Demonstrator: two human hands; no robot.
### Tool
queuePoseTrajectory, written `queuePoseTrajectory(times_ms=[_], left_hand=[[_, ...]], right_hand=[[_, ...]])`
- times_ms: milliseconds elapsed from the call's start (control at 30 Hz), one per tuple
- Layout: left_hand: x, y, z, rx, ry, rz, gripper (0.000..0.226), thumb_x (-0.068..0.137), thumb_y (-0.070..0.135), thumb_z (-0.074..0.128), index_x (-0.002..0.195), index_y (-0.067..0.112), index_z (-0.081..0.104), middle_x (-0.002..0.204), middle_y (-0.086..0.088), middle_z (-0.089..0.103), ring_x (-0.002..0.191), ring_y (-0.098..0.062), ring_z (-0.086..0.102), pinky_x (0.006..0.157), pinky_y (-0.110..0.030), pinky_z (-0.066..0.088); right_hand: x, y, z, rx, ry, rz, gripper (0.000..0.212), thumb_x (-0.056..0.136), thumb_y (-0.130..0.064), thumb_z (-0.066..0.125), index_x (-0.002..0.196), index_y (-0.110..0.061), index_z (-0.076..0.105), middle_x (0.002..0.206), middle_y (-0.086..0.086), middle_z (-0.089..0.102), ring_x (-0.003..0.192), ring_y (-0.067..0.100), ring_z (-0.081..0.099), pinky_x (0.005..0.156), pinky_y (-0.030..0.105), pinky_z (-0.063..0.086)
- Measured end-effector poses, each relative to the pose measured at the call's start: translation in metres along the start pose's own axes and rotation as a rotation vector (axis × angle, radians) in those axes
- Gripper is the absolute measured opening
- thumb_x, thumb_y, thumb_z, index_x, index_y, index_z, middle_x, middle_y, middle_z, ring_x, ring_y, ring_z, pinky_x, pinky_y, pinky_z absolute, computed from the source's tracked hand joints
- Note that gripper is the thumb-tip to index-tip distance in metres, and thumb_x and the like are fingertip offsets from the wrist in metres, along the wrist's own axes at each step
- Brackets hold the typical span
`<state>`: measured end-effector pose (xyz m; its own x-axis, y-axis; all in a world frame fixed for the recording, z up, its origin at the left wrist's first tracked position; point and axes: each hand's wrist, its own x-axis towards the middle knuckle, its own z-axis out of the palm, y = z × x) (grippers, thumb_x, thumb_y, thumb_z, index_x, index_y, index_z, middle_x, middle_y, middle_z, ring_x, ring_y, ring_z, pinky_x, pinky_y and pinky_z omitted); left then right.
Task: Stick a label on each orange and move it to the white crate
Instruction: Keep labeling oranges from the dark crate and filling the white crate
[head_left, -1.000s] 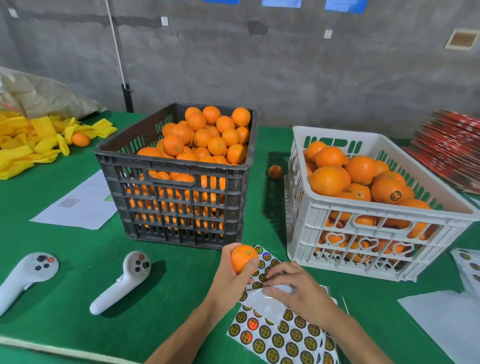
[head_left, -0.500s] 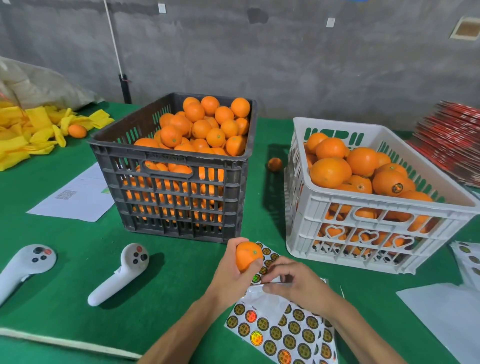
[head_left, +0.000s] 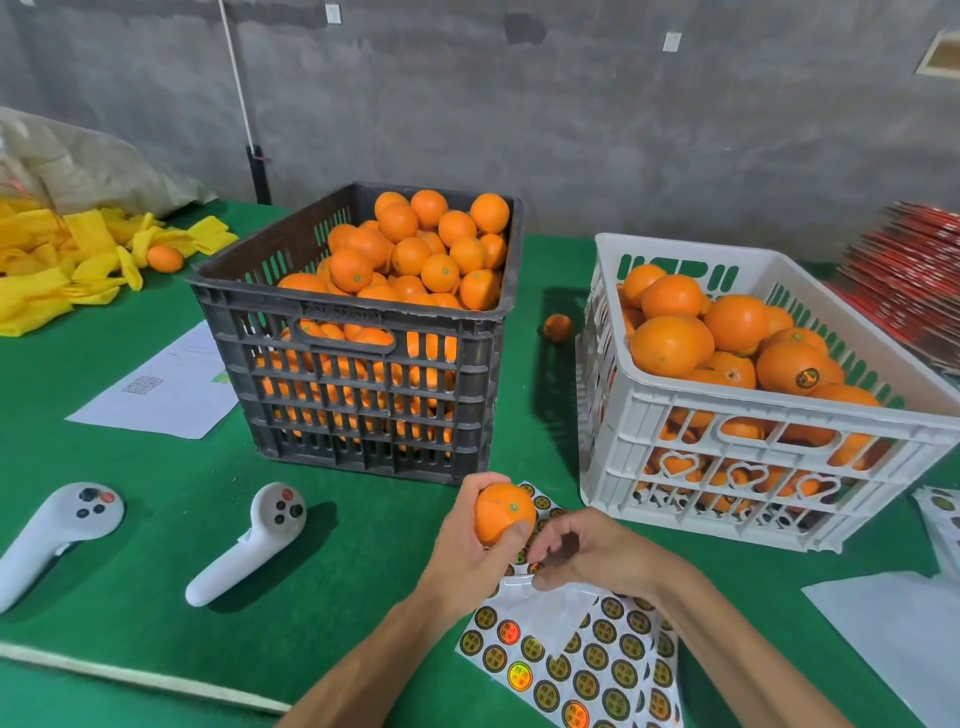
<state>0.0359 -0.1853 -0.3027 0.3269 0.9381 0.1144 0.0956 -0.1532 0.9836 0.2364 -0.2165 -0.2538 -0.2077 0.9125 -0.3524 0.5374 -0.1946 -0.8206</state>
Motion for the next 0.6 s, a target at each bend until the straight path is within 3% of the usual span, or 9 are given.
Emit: queuePoseTrajectory(times_ms=[67, 200, 300, 367, 467, 600], left_hand=[[-0.001, 0.000, -0.002, -0.080, -0.004, 0.019, 0.052, 0.087, 0.044, 0.071, 0.133, 0.035, 0.050, 0.106, 0.012, 0.064, 0.071, -0.026, 0.075, 0.066, -0.029, 0.061], [0.000, 0.001, -0.003, -0.154, -0.069, -0.037, 0.042, 0.091, 0.041, 0.068, 0.128, 0.027, 0.052, 0.100, 0.003, 0.068, 0.066, -0.037, 0.074, 0.062, -0.044, 0.064], [0.000, 0.001, -0.003, -0.165, -0.081, -0.084, 0.041, 0.089, 0.042, 0.066, 0.125, 0.026, 0.053, 0.101, -0.011, 0.066, 0.064, -0.043, 0.073, 0.058, -0.045, 0.062], [0.000, 0.001, -0.003, -0.153, -0.095, -0.098, 0.038, 0.089, 0.044, 0.065, 0.122, 0.028, 0.053, 0.100, -0.014, 0.066, 0.063, -0.043, 0.073, 0.058, -0.046, 0.063], [0.001, 0.003, -0.003, -0.133, -0.108, -0.136, 0.038, 0.089, 0.048, 0.063, 0.120, 0.030, 0.053, 0.100, -0.013, 0.067, 0.064, -0.042, 0.074, 0.060, -0.048, 0.064], [0.003, 0.004, -0.003, -0.128, -0.104, -0.151, 0.035, 0.088, 0.051, 0.063, 0.117, 0.033, 0.054, 0.093, -0.006, 0.070, 0.064, -0.041, 0.074, 0.061, -0.050, 0.064]], right_hand=[[-0.001, 0.001, 0.002, -0.007, 0.007, 0.004, 0.023, 0.074, -0.020, 0.091, 0.094, -0.023, 0.080, 0.090, -0.006, 0.070, 0.081, 0.005, 0.066, 0.088, 0.029, 0.055], [-0.002, 0.002, 0.001, 0.045, 0.020, 0.003, 0.023, 0.076, -0.013, 0.090, 0.096, -0.016, 0.080, 0.093, 0.003, 0.073, 0.085, 0.012, 0.068, 0.092, 0.036, 0.057], [-0.001, 0.000, 0.002, 0.062, 0.010, -0.009, 0.016, 0.079, -0.008, 0.086, 0.093, -0.014, 0.080, 0.082, -0.002, 0.073, 0.079, 0.009, 0.066, 0.083, 0.027, 0.057], [0.000, 0.000, 0.004, 0.032, 0.035, -0.035, 0.013, 0.080, -0.010, 0.086, 0.091, -0.015, 0.080, 0.080, -0.003, 0.070, 0.077, 0.009, 0.064, 0.083, 0.031, 0.057], [-0.003, 0.005, 0.006, -0.024, 0.052, -0.088, 0.020, 0.076, -0.027, 0.091, 0.091, -0.025, 0.078, 0.082, -0.009, 0.058, 0.077, 0.009, 0.060, 0.082, 0.037, 0.056], [-0.008, 0.017, 0.006, -0.085, 0.090, -0.201, 0.038, 0.067, -0.051, 0.093, 0.096, -0.034, 0.076, 0.082, -0.021, 0.051, 0.069, 0.001, 0.050, 0.066, 0.017, 0.042]])
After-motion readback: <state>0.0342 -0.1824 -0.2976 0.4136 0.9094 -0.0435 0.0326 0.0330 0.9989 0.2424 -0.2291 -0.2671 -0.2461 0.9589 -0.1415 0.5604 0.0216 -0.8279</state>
